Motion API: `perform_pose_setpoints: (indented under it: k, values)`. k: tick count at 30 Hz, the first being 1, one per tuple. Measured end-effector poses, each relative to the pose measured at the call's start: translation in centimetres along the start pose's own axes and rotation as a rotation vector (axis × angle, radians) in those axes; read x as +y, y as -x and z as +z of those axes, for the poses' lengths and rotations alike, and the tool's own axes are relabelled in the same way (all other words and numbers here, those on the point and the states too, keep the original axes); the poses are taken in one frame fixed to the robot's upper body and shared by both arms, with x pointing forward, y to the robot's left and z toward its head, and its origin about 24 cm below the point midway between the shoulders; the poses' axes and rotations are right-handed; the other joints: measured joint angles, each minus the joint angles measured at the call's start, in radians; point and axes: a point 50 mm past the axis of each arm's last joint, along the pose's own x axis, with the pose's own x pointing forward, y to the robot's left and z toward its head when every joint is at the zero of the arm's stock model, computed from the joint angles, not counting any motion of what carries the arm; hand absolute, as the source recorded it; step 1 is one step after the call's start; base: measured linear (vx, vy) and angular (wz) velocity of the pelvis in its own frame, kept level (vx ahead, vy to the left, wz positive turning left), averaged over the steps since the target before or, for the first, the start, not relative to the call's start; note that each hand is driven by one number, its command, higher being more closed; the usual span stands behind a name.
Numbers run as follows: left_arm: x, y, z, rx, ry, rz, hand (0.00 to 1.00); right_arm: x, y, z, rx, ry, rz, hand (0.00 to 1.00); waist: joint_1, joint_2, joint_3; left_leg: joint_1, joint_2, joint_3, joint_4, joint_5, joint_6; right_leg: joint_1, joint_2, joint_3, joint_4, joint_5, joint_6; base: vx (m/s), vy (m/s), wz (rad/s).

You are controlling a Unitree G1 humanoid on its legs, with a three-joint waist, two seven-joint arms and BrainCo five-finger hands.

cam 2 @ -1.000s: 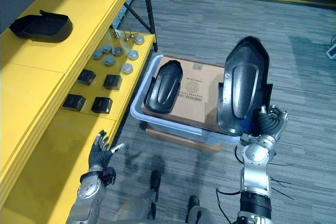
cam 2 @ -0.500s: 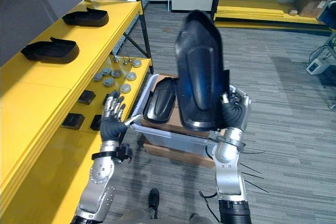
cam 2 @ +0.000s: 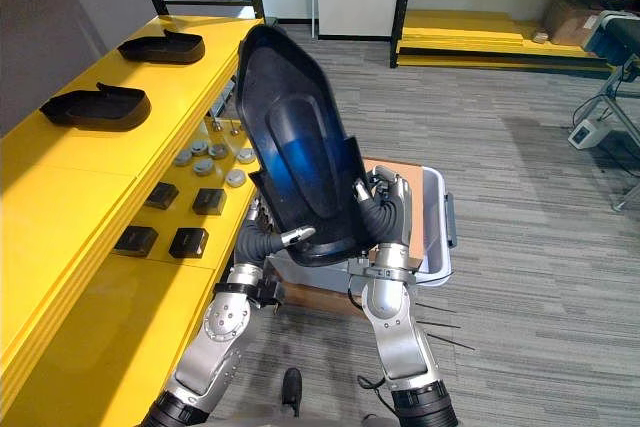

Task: Walk over and take plastic housings, then place them on the shelf

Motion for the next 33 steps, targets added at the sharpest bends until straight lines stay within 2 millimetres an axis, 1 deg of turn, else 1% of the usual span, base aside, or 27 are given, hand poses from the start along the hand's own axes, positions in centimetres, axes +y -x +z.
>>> perform_pose_setpoints:
  k: [1, 8, 13, 17, 20, 22, 24, 25, 26, 27, 28, 29, 30, 31, 33]
  values:
    - [0.0, 0.0, -0.2, 0.011, -0.002, -0.005, 1.00, 0.0, 0.2, -0.3, 0.012, 0.003, 0.005, 0.00, 0.001, -0.004, -0.005, 0.000, 0.001, 0.000, 0.000, 0.000, 0.000, 0.000, 0.001, 0.000, -0.001, 0.001, -0.001, 0.00, 0.000, 0.00]
    - [0.6, 0.1, -0.7, 0.038, -0.022, -0.004, 1.00, 0.4, 1.2, -1.0, 0.032, 0.016, 0.087, 0.00, 0.000, -0.006, -0.030, -0.001, 0.000, 0.000, 0.000, 0.000, 0.000, 0.009, 0.001, 0.001, -0.023, 0.013, -0.001, 0.00, 0.000, 0.00]
    - [1.4, -0.1, -0.8, 0.046, -0.032, 0.044, 1.00, 1.1, 1.6, -0.8, 0.016, -0.017, 0.160, 0.00, 0.001, -0.009, -0.037, 0.001, 0.001, -0.002, 0.000, 0.000, 0.000, 0.014, 0.002, 0.001, -0.026, 0.014, -0.002, 0.00, 0.000, 0.00]
    - [2.0, -0.2, -1.0, 0.053, -0.093, 0.061, 1.00, 1.0, 1.6, -0.9, 0.023, -0.067, 0.225, 0.00, 0.005, -0.016, -0.041, 0.001, -0.001, -0.002, 0.000, 0.000, 0.000, 0.015, 0.001, 0.001, -0.026, 0.014, -0.001, 0.00, 0.000, 0.00]
    - [1.9, -0.2, -1.2, 0.055, -0.124, 0.053, 1.00, 0.6, 1.3, -1.2, 0.039, -0.099, 0.241, 0.00, 0.005, -0.020, -0.044, 0.001, -0.001, -0.003, 0.000, 0.000, 0.000, 0.015, 0.001, 0.001, -0.025, 0.014, -0.001, 0.00, 0.000, 0.00]
    - [2.0, -0.2, -1.3, 0.057, -0.142, 0.058, 1.00, 0.4, 1.0, -1.0, 0.029, -0.121, 0.252, 0.00, 0.005, -0.020, -0.044, 0.001, 0.000, -0.003, 0.000, 0.000, 0.000, 0.015, 0.002, 0.001, -0.025, 0.014, -0.001, 0.00, 0.000, 0.00]
    - [2.0, -0.2, -1.3, 0.055, -0.157, 0.058, 1.00, 0.1, 0.5, -0.4, -0.001, -0.146, 0.243, 0.00, 0.005, -0.020, -0.044, 0.002, 0.001, -0.003, 0.000, 0.000, 0.000, 0.016, 0.003, 0.001, -0.025, 0.014, -0.001, 0.00, 0.000, 0.00]
    - [2.1, -0.2, -1.3, 0.053, -0.180, 0.060, 1.00, -0.4, -0.1, 0.5, -0.044, -0.174, 0.223, 0.00, 0.005, -0.020, -0.044, 0.002, 0.001, -0.003, 0.000, 0.000, 0.000, 0.016, 0.003, 0.001, -0.025, 0.014, -0.001, 0.00, 0.000, 0.00]
    - [2.2, -0.2, -1.4, 0.053, -0.209, 0.061, 1.00, -1.4, -0.8, 1.6, -0.110, -0.193, 0.183, 0.00, 0.005, -0.020, -0.044, 0.002, 0.001, -0.003, 0.000, 0.000, 0.000, 0.016, 0.003, 0.002, -0.025, 0.014, -0.001, 0.00, 0.000, 0.00]
    - [2.3, -0.1, -1.5, 0.057, -0.221, 0.063, 1.00, -1.9, -1.1, 2.3, -0.146, -0.205, 0.162, 0.00, 0.005, -0.020, -0.044, 0.003, 0.001, -0.004, 0.000, 0.000, 0.000, 0.017, 0.003, 0.002, -0.025, 0.014, -0.001, 0.00, 0.000, 0.00]
    - [2.5, 0.0, -1.8, 0.066, -0.245, 0.070, 1.00, -2.8, -1.7, 3.7, -0.223, -0.237, 0.122, 0.00, 0.004, -0.020, -0.044, 0.003, 0.001, -0.004, 0.000, 0.000, 0.000, 0.017, 0.003, 0.002, -0.025, 0.014, -0.001, 0.00, 0.000, 0.00]
    - [2.7, 0.2, -1.9, 0.075, -0.253, 0.080, 1.00, -3.5, -2.0, 4.7, -0.277, -0.260, 0.093, 0.00, 0.004, -0.020, -0.044, 0.003, 0.001, -0.004, 0.000, 0.000, 0.000, 0.017, 0.003, 0.002, -0.025, 0.014, -0.001, 0.00, 0.000, 0.00]
    - [3.1, 0.3, -2.1, 0.085, -0.268, 0.100, 1.00, -4.8, -2.2, 5.6, -0.337, -0.287, 0.037, 0.00, 0.004, -0.020, -0.044, 0.003, 0.000, -0.004, 0.000, 0.000, 0.000, 0.018, 0.003, 0.002, -0.025, 0.014, -0.001, 0.00, 0.000, 0.00]
    - [3.4, 0.4, -2.1, 0.087, -0.272, 0.110, 1.00, -5.3, -2.2, 5.8, -0.347, -0.295, 0.018, 0.00, 0.004, -0.020, -0.044, 0.003, 0.000, -0.004, 0.000, 0.000, 0.000, 0.018, 0.003, 0.002, -0.025, 0.014, -0.001, 0.00, 0.000, 0.00]
    - [3.9, 0.4, -2.1, 0.088, -0.286, 0.139, 1.00, -6.8, -2.5, 5.7, -0.358, -0.305, -0.057, 0.00, 0.004, -0.020, -0.044, 0.005, 0.000, -0.004, 0.000, 0.000, 0.000, 0.020, 0.003, 0.002, -0.025, 0.013, -0.001, 0.00, 0.000, 0.00]
